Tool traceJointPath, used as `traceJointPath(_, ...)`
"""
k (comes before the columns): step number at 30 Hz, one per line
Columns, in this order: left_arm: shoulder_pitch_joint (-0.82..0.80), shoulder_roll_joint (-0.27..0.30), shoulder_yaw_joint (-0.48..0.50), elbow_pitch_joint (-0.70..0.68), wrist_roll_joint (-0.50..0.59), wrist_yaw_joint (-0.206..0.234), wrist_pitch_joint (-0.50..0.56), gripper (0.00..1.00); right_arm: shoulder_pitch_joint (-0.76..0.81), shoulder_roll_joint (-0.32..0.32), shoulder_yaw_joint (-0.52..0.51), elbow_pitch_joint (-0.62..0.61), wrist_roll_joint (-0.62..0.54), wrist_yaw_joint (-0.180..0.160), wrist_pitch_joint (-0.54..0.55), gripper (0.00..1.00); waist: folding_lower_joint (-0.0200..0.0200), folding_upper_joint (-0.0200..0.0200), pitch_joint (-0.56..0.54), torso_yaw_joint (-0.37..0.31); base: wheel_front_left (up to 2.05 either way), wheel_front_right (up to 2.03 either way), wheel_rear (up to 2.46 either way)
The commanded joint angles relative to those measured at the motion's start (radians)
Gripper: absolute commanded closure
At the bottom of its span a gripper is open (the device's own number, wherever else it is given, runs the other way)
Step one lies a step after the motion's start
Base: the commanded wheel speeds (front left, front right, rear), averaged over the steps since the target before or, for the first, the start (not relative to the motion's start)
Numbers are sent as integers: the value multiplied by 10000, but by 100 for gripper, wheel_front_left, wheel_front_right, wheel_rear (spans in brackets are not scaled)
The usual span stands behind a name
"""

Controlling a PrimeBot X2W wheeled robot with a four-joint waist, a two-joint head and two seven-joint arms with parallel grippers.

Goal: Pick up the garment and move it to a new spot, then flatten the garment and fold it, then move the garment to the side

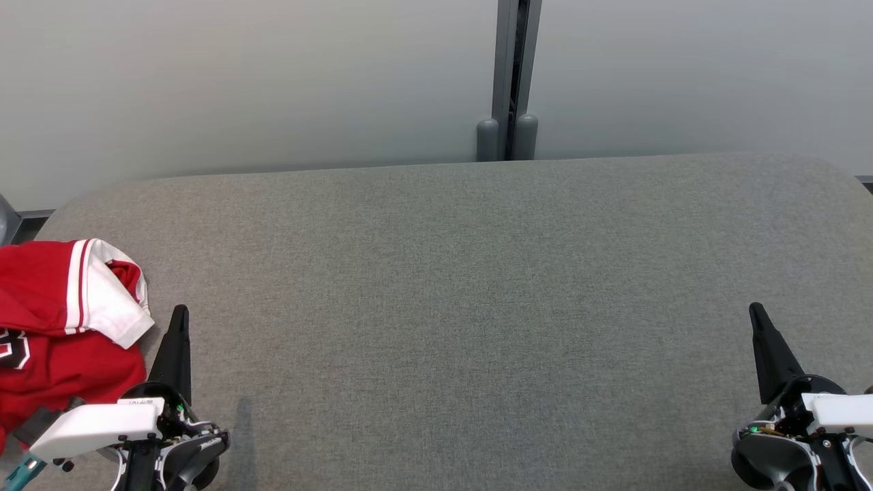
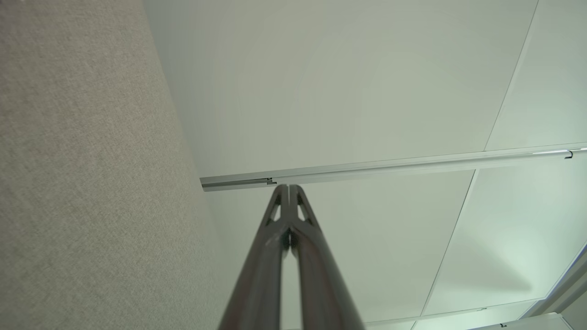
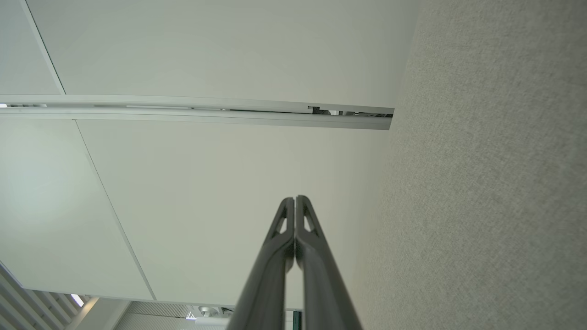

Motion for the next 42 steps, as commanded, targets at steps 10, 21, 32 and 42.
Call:
traceJointPath(10, 314, -149, -44, 419, 15, 4, -42, 0, 285, 178, 37, 373, -22, -6, -26, 0, 0, 0, 11, -1, 0, 0, 0)
traceJointPath(21, 65, -42, -276, 609, 1038, 0, -604, 0, 11, -44, 492, 300, -878, -2, -603, 0, 0, 0, 43, -8, 0, 0, 0)
traceJointPath(32, -135, -48, -308, 792, 3177, -4, -1092, 0, -234, -52, 638, 355, -2762, 2, -1093, 0, 0, 0, 84, -14, 0, 0, 0)
traceJointPath(42, -265, -47, -438, 943, 5227, -7, -1487, 0, -422, -69, 886, 502, -4739, 6, -1491, 0, 0, 0, 111, -10, 0, 0, 0)
